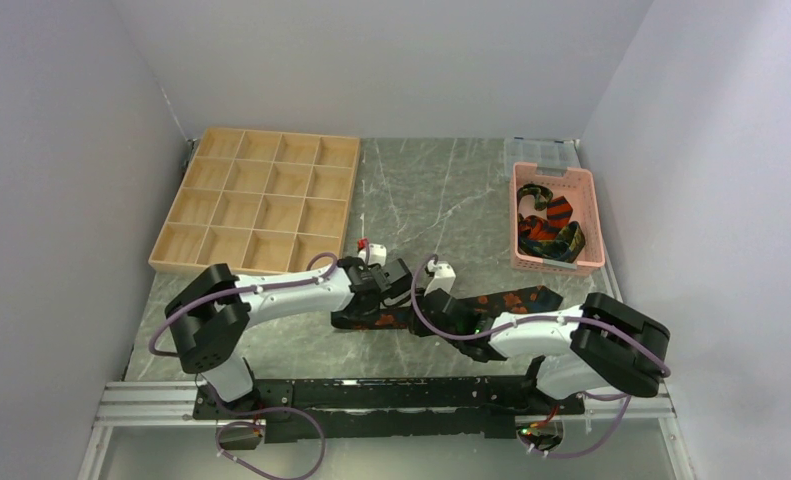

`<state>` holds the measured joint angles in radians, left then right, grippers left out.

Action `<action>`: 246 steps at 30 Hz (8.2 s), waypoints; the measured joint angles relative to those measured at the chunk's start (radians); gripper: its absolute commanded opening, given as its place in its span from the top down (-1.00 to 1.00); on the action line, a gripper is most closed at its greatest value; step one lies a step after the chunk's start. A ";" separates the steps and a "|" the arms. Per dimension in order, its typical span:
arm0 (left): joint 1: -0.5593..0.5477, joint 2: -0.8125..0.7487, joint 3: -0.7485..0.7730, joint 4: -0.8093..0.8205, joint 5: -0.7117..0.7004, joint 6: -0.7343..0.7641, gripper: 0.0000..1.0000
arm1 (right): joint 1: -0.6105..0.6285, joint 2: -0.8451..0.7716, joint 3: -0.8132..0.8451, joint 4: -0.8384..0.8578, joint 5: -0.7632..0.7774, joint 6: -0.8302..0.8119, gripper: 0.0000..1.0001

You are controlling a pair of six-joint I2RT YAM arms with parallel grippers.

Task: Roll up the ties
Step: Roll the tie at the center of the board.

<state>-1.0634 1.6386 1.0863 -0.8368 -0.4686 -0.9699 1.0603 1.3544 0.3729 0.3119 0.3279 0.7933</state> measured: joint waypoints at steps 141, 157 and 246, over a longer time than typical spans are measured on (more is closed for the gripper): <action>0.175 -1.114 -0.871 0.396 0.122 -0.172 -0.49 | -0.187 0.530 0.190 0.534 -0.753 0.232 0.79; 0.365 -1.024 -0.806 0.457 0.320 -0.122 -0.50 | -0.188 0.561 0.180 0.612 -0.758 0.182 0.78; 0.649 -0.817 -0.789 0.514 0.661 0.150 0.94 | -0.062 -0.325 0.048 -0.580 -0.070 0.131 0.00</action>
<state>-0.4145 0.8219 0.2970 -0.3225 0.1928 -0.8196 0.9985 1.0298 0.4210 -0.2684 0.2577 0.9241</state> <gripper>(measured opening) 0.203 0.332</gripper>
